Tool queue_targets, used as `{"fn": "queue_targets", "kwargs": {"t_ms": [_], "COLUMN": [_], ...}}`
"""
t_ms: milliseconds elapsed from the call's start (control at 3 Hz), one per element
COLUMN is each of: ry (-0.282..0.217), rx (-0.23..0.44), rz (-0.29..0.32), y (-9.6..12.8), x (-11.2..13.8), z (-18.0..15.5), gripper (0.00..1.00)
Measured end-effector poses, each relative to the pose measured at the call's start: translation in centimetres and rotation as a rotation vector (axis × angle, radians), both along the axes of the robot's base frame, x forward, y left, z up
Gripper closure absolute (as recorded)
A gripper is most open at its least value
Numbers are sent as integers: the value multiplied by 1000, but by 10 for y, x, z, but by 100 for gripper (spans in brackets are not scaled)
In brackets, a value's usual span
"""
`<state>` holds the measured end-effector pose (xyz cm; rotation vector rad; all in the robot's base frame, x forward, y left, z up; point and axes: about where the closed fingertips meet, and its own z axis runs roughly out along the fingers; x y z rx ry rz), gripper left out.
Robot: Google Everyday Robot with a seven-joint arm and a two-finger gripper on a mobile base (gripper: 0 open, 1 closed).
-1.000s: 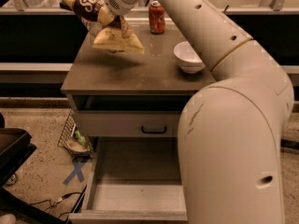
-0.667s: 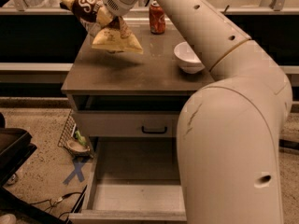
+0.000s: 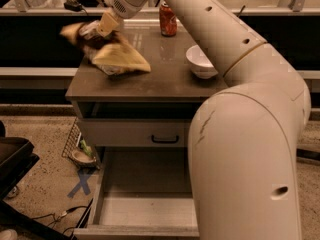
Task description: Pick brown chip bag from middle drawer and place on counter
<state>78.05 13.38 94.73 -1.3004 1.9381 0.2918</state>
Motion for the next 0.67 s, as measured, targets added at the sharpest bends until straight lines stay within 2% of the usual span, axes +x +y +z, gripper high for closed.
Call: {"fn": "queue_targets", "kwargs": {"t_ms": [333, 667], "ry": [4, 4], "rx": [-2, -2], "rz": [3, 3], "y": [2, 3], "x": [0, 0], "z": [-3, -3], "gripper": [0, 0]}}
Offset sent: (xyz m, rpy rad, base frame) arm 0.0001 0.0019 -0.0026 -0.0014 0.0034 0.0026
